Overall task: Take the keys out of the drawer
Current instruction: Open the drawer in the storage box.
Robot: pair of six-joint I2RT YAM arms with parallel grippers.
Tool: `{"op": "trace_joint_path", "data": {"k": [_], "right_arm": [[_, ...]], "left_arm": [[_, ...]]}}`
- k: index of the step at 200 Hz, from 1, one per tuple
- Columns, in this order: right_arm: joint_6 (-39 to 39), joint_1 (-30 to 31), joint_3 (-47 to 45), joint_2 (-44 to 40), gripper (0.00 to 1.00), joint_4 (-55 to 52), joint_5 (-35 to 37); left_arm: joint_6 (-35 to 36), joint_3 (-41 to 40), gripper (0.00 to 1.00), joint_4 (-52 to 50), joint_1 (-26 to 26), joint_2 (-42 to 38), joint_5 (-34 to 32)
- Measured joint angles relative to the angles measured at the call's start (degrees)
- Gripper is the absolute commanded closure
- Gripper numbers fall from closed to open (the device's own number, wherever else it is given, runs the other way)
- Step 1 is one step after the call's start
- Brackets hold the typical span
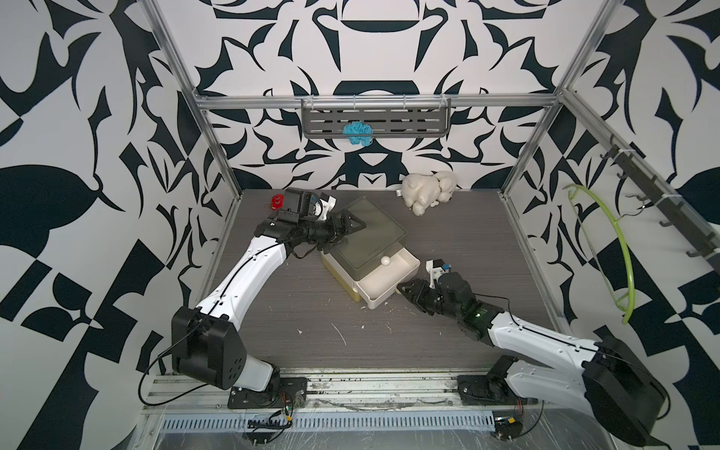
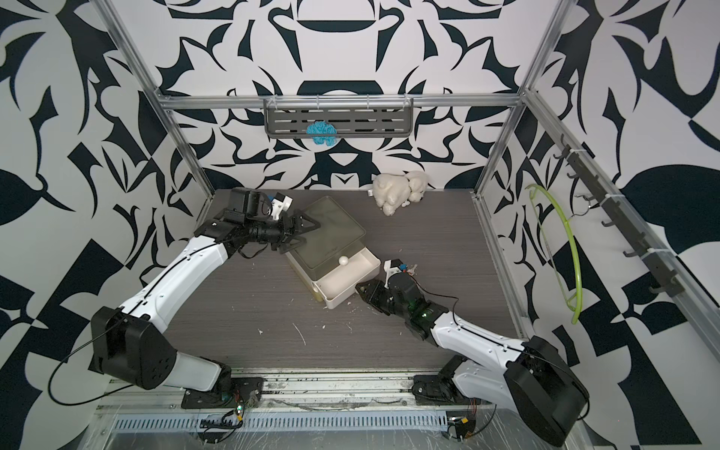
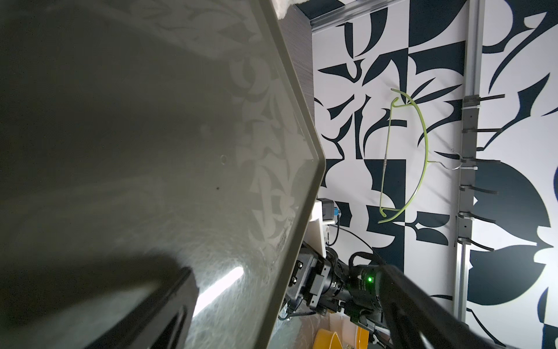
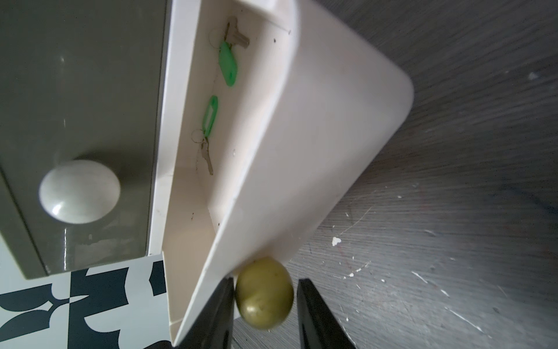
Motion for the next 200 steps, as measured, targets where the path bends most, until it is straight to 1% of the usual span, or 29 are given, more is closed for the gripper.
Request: {"op": "trace_joint_path", "data": {"k": [45, 52, 83, 120, 153, 200], "right_arm": [[0.00, -0.02, 0.22, 3.15, 0.60, 3.74, -1.01], [0.00, -0.04, 0.26, 3.48, 0.62, 4.20, -1.20], [0.61, -0.11, 0.44, 3.89, 0.78, 4.96, -1.42], [0.66, -0.11, 0.44, 3.41, 0.84, 4.63, -1.36], [0.81, -0.11, -0.94, -1.86, 0.85, 0.20, -0.63], [1.20, -0.46, -5.42, -14.38, 0.86, -8.13, 0.44]], "left_arm": [[0.00, 0.00, 0.01, 0.04, 0.00, 0.00, 0.00], [0.02, 0.00, 0.01, 0.04, 0.00, 0.00, 0.00], [0.02, 0.00, 0.01, 0.07, 0.00, 0.02, 0.00], [0.04, 0.00, 0.01, 0.13, 0.00, 0.04, 0.02], [0.07, 0.00, 0.01, 0.17, 0.00, 0.04, 0.02], [0.09, 0.00, 0.01, 0.35, -0.02, 0.13, 0.04]]}}
